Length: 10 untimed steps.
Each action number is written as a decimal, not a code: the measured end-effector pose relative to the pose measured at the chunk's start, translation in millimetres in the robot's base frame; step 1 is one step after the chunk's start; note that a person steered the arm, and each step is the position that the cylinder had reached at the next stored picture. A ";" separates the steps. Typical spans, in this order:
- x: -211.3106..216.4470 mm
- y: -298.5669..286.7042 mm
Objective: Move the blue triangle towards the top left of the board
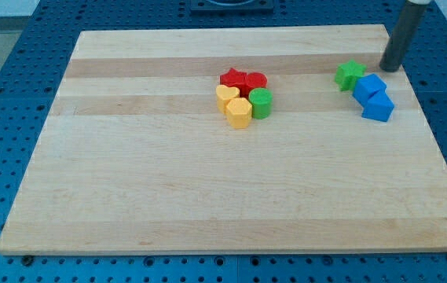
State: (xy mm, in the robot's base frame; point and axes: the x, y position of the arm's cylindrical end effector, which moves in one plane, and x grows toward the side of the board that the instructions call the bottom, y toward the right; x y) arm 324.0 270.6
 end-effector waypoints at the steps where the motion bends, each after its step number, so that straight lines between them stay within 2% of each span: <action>1: 35.9 0.0; 2: 68.7 -0.7; 3: 80.8 -16.2; 7: 101.4 -108.3; 9: 144.1 -177.0; 10: 150.1 -204.2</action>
State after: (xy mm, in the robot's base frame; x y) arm 474.1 66.4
